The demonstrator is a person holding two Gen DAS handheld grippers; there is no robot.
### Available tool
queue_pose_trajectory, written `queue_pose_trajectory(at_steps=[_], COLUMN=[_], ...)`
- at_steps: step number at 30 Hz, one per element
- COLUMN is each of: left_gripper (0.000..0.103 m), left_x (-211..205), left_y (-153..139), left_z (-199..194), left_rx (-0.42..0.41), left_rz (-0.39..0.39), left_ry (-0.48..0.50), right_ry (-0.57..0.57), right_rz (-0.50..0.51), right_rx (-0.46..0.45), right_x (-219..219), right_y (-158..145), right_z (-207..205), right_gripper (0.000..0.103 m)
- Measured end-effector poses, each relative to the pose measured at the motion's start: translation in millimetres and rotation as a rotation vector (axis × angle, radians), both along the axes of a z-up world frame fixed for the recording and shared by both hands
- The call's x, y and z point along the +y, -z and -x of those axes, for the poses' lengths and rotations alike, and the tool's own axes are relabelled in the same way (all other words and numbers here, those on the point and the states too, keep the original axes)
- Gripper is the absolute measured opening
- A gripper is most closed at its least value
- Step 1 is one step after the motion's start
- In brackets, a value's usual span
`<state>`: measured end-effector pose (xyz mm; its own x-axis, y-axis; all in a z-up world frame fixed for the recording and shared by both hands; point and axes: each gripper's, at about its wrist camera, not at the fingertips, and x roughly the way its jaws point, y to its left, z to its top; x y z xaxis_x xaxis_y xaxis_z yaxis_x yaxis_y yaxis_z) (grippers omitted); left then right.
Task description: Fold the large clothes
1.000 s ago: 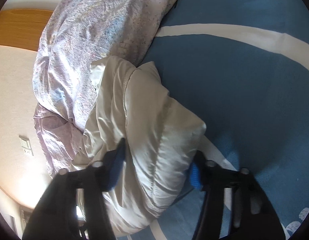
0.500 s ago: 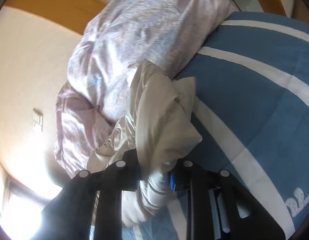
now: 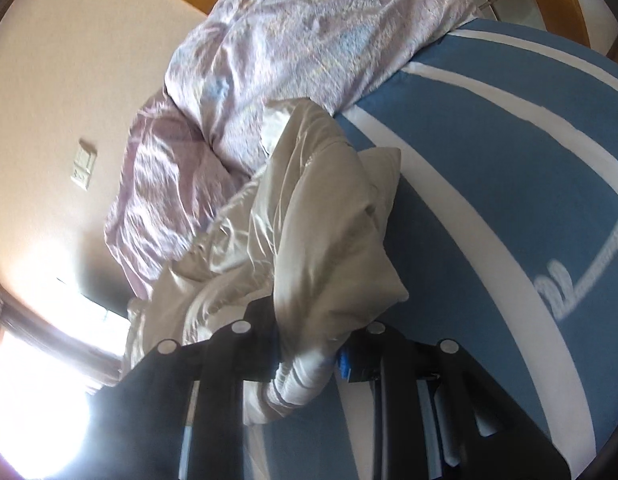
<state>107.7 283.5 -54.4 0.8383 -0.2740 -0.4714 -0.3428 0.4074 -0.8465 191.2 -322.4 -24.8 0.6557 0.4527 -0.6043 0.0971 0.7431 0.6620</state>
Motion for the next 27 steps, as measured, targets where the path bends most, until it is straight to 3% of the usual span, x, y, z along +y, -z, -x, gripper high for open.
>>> queue_pose_trajectory(at_steps=[7, 10, 11, 12, 15, 19, 21, 24, 27], left_gripper=[0.028, 0.043, 0.048, 0.056, 0.059, 0.062, 0.063, 0.063, 0.063], left_x=[4.2, 10.4, 13.0, 16.5, 20.4, -9.3, -28.0, -39.8, -32.9], left_y=[15.3, 13.6, 11.3, 6.1, -18.9, -59.3, -69.6, -67.3, -53.6], left_z=[6.4, 10.6, 13.3, 17.1, 25.5, 15.1, 6.1, -4.0, -3.5], left_rx=[0.031, 0.038, 0.059, 0.061, 0.046, 0.02, 0.001, 0.02, 0.058], left_rz=[0.004, -0.02, -0.033, -0.073, -0.236, -0.481, -0.553, -0.577, -0.537], left_ry=[-0.015, -0.037, -0.049, -0.079, -0.144, -0.114, -0.062, -0.009, -0.017], right_ry=[-0.022, 0.022, 0.085, 0.128, 0.252, 0.132, 0.073, 0.0, -0.073], right_rz=[0.143, 0.165, 0.236, 0.289, 0.486, 0.572, 0.616, 0.711, 0.733], right_rx=[0.033, 0.055, 0.039, 0.02, -0.062, -0.188, -0.231, -0.279, -0.277], right_x=[8.5, 1.8, -2.1, -3.4, -1.1, 45.3, 70.8, 109.1, 133.3], right_y=[5.9, 4.1, -2.7, -8.3, -34.4, -61.8, -66.9, -65.6, -59.0], right_z=[10.7, 15.3, 20.4, 21.7, 30.1, 25.2, 24.5, 24.2, 19.7], right_gripper=[0.033, 0.054, 0.063, 0.064, 0.064, 0.064, 0.064, 0.064, 0.064])
